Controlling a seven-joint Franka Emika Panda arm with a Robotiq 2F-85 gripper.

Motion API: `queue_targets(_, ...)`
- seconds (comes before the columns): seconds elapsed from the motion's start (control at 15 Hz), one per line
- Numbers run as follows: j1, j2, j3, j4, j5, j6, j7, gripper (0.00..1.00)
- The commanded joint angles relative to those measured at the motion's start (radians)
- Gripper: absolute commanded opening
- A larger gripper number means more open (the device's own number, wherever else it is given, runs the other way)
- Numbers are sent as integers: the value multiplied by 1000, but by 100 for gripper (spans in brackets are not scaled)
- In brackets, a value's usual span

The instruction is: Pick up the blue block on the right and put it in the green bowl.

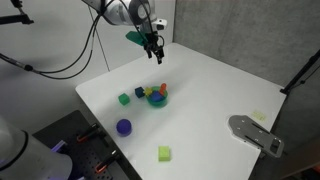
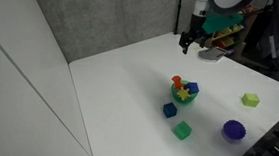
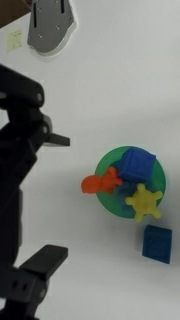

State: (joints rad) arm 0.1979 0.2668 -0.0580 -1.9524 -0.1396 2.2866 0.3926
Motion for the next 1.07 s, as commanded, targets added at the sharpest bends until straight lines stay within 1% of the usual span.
queue_targets(0.0,-93,-65,28,36,103,-129,-136,100)
queue_targets(0.2,-150,-126,25,66,171,-279,-254,100)
queue_targets(0.33,-179,-177,18,75,194,-376,-323,100)
queue_targets(0.47,-204,-227,12,86,209,-479,-391,100)
queue_targets(0.6,-218,-275,7,91,193,-567,-432,100)
queue_targets(0.8,-223,-354,9,72,138,-642,-420,100)
queue_targets(1.0,-217,-423,20,32,97,-650,-392,100)
